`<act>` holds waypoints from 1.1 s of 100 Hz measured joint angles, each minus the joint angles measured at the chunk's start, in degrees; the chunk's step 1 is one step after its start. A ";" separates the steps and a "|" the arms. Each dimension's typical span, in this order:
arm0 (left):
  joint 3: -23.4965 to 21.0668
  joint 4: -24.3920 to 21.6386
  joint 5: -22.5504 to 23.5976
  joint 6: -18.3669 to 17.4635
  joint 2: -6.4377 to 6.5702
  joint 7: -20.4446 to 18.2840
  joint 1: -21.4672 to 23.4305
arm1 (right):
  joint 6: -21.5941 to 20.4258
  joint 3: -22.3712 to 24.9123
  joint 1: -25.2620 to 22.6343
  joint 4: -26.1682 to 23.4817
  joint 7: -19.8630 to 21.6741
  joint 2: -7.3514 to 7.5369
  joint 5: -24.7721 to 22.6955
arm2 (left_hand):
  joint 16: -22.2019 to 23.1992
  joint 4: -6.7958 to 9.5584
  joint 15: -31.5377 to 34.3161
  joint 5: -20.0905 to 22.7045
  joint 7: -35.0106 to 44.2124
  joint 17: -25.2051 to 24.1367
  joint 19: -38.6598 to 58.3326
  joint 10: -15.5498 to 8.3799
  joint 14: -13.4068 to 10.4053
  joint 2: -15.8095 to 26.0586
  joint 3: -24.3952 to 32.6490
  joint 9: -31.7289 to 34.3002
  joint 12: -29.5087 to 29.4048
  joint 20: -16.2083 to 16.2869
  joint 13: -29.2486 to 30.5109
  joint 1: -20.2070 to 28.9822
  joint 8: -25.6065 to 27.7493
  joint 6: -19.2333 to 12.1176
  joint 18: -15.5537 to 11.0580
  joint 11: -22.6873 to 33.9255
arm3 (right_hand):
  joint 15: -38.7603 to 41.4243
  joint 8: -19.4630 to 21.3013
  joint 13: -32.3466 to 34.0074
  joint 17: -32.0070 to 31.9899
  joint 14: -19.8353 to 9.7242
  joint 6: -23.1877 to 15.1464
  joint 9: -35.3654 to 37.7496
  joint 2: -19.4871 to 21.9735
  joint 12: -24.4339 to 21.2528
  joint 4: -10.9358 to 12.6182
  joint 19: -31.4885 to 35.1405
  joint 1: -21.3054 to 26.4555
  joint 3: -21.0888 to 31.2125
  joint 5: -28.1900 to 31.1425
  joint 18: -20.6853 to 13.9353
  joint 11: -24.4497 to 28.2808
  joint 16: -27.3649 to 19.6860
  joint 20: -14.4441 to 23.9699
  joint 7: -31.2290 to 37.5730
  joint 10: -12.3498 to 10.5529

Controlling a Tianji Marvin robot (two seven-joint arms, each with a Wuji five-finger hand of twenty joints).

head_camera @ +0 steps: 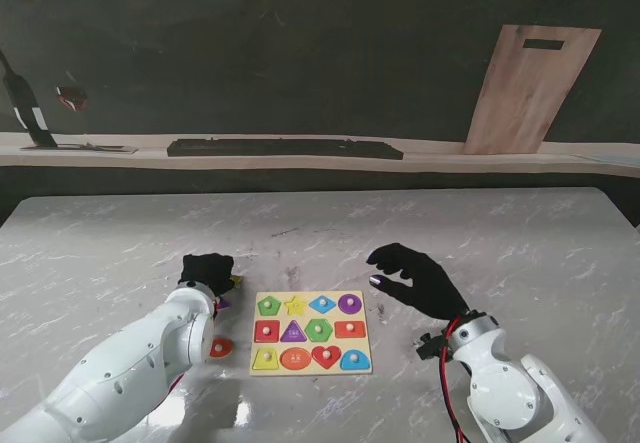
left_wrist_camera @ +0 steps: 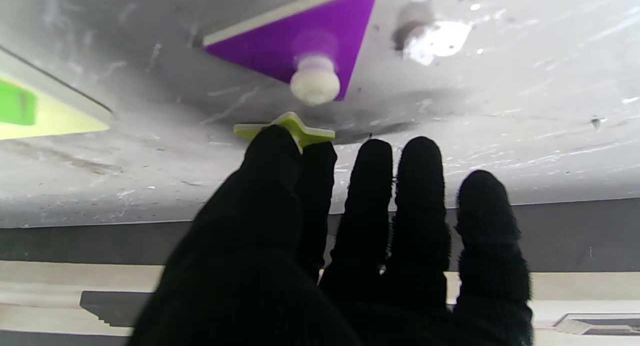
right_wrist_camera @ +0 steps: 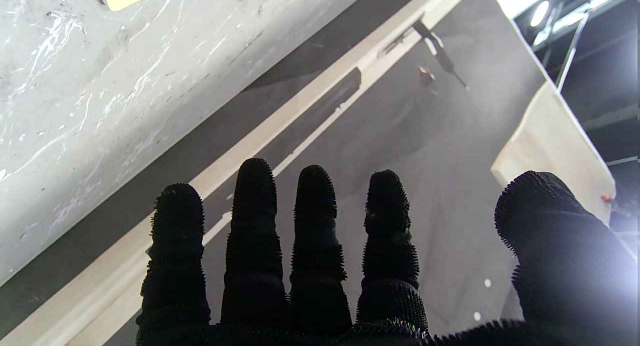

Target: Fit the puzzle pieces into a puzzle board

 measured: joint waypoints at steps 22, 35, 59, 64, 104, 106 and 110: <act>1.23 0.70 -0.20 0.58 -0.19 0.68 -0.69 | 0.00 -0.02 0.01 0.02 0.00 0.00 0.02 | 0.68 -0.11 3.77 1.09 1.25 3.55 0.70 0.65 0.03 -2.73 6.35 4.52 5.16 0.45 3.86 -1.14 -0.20 2.22 0.00 1.33 | 0.00 0.00 0.00 0.00 0.00 0.00 0.00 0.00 0.00 0.00 0.01 0.00 0.00 0.00 0.00 0.00 0.00 0.00 0.00 0.00; 2.20 1.65 -0.69 0.69 -0.51 1.44 -1.43 | 0.00 -0.02 0.02 0.02 0.02 0.00 0.05 | 1.24 -0.13 7.78 2.72 3.23 8.10 3.61 0.95 0.25 -6.61 16.31 8.92 6.50 1.89 8.87 -5.37 -0.44 4.67 0.00 4.90 | 0.01 0.00 0.00 0.00 0.00 0.00 0.00 0.00 0.00 0.00 0.01 0.00 0.00 0.00 0.00 0.00 0.00 0.00 0.00 0.00; 2.96 2.65 -1.47 0.98 -0.92 2.01 -2.05 | 0.00 0.04 0.02 0.02 0.03 0.00 0.14 | 1.24 -0.14 10.49 3.30 6.99 12.96 5.73 0.97 0.37 -10.57 27.95 12.31 7.87 2.18 13.34 -11.74 -0.48 6.70 0.00 7.85 | 0.01 0.00 0.00 0.00 0.00 0.00 0.00 0.00 0.00 0.00 0.01 0.00 0.00 0.00 0.00 0.00 0.00 0.00 0.00 0.00; 3.10 2.87 -1.80 0.99 -1.01 2.22 -2.18 | 0.00 0.05 0.02 0.02 0.03 0.00 0.15 | 1.24 -0.14 11.12 3.30 7.73 14.10 6.33 0.97 0.37 -11.33 29.75 13.00 8.26 2.18 14.11 -12.62 -0.45 7.03 0.00 8.48 | 0.02 0.00 0.00 0.00 0.00 0.00 0.00 0.00 0.00 0.00 0.01 0.00 0.00 0.00 0.00 0.00 0.00 0.00 0.00 0.00; -0.41 2.78 -2.37 -1.28 -1.79 4.03 -0.80 | -0.11 0.16 -0.07 -0.01 -0.08 0.00 0.05 | 1.24 -0.14 13.31 5.70 11.38 17.67 7.93 0.87 0.37 -14.39 32.44 14.97 9.97 2.18 16.94 -14.07 1.82 6.12 0.00 10.52 | 0.02 0.00 0.00 0.00 0.00 0.00 0.00 0.00 0.00 0.00 0.02 0.00 0.00 0.00 0.00 0.00 0.00 0.00 0.00 0.00; -0.69 2.38 -2.12 -1.54 -1.69 4.01 -0.58 | -0.12 0.16 -0.08 -0.01 -0.08 0.00 0.05 | 1.24 -0.14 13.32 5.70 11.39 17.68 8.17 0.87 0.37 -14.39 32.44 14.97 9.97 2.18 16.95 -14.07 1.82 6.11 0.00 10.54 | 0.02 0.00 0.00 0.00 0.00 0.00 0.00 0.00 0.00 0.00 0.02 0.00 0.00 0.00 0.00 0.00 0.00 0.00 0.00 0.00; -1.09 1.45 -1.51 -2.08 -1.44 3.85 -0.21 | -0.13 0.16 -0.08 -0.01 -0.08 0.00 0.05 | 1.24 -0.14 13.34 5.70 11.40 17.69 8.29 0.86 0.37 -14.39 32.44 14.97 9.97 2.16 16.95 -14.07 1.83 6.08 0.00 10.55 | 0.02 0.00 0.00 0.00 0.00 0.00 0.00 0.00 0.00 0.00 0.02 0.00 0.00 0.00 0.00 0.00 0.00 0.00 0.00 0.00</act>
